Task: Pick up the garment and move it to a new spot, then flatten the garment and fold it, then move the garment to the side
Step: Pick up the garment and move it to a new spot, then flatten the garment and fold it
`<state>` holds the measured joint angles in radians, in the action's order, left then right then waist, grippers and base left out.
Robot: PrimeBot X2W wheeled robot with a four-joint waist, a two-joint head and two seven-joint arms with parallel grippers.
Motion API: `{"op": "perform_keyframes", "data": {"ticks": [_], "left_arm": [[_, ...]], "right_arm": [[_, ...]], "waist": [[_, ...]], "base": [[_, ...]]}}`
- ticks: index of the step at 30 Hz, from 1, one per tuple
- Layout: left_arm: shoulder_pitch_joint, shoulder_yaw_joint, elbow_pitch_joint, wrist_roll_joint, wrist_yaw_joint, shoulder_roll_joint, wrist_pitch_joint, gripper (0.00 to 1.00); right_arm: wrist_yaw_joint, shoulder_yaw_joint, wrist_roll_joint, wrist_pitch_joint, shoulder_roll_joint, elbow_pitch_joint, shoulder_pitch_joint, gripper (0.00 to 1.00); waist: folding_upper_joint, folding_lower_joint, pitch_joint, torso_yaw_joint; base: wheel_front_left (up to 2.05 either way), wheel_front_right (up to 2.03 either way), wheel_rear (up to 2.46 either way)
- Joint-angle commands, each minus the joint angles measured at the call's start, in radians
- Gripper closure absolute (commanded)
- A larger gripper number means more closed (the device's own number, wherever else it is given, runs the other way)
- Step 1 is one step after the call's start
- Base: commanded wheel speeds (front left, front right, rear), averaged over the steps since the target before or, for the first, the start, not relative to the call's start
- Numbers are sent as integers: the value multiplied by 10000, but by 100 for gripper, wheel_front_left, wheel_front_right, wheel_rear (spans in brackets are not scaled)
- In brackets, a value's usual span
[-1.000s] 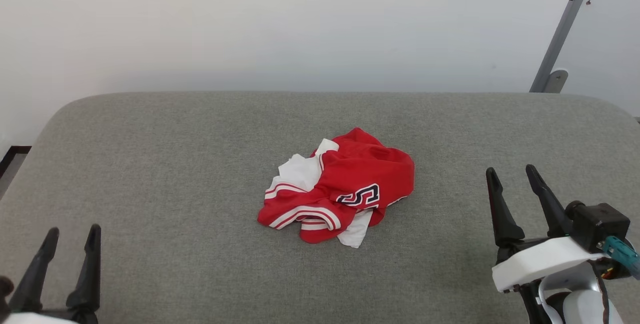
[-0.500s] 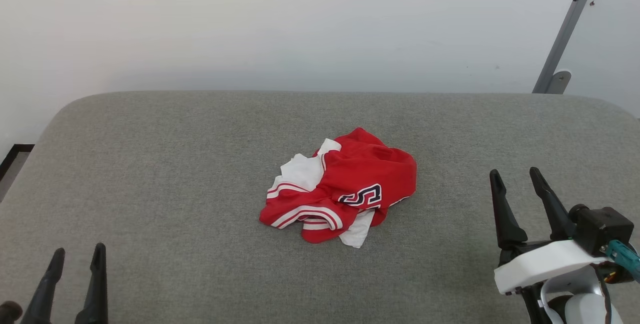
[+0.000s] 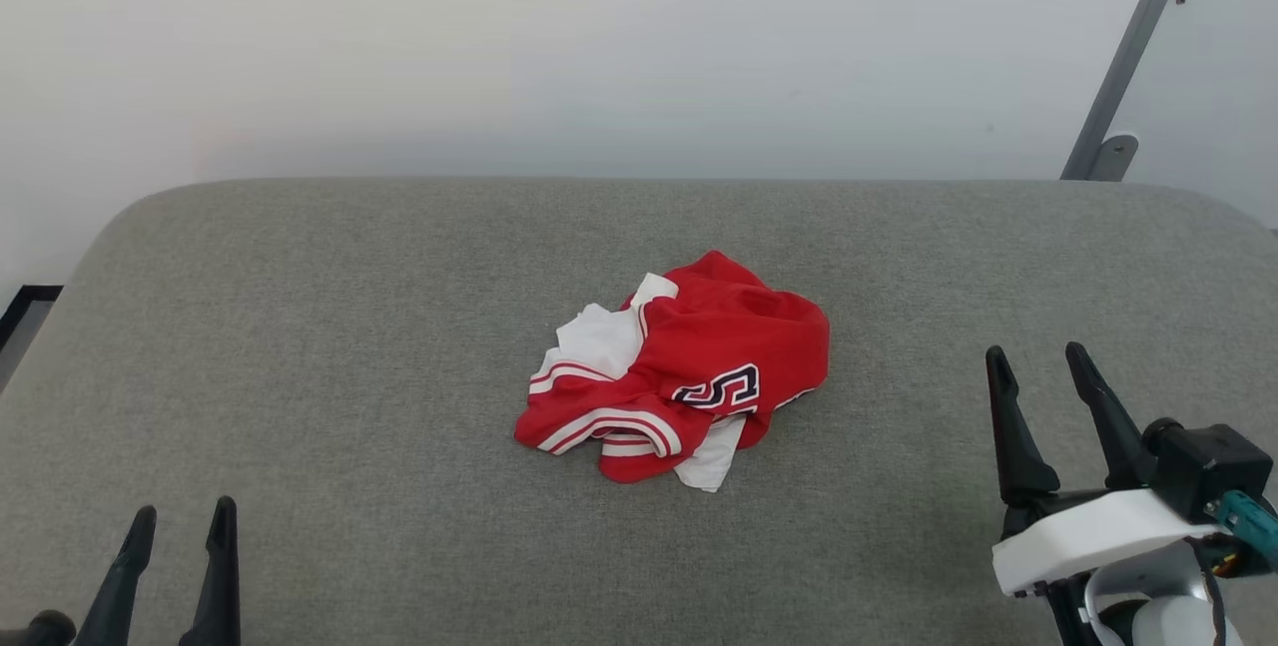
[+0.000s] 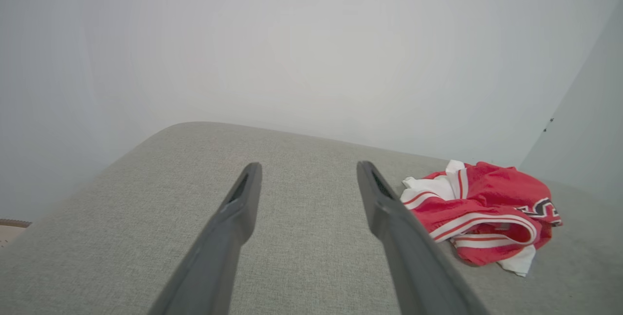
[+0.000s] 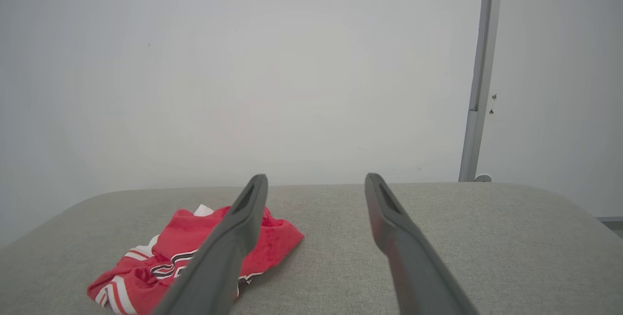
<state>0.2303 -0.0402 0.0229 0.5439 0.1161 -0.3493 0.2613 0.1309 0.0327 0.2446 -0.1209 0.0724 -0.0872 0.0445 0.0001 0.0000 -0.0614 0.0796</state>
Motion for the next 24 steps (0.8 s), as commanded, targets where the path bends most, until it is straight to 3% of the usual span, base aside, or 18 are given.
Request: {"op": "perform_keyframes", "data": {"ticks": [1,24], "left_arm": [[-93,-50,5,-98,61,29,53,0],[-312,108,201,-226,144,0,53,0]], "right_arm": [[-3,9,-90,-66,-20,5,-127,0],[-3,22,-191,-166,-179,-108,-421,0]], "waist": [[-1,0,2,-16],[-1,0,-66,-53]], "base": [[0,0,0],[0,0,0]]}}
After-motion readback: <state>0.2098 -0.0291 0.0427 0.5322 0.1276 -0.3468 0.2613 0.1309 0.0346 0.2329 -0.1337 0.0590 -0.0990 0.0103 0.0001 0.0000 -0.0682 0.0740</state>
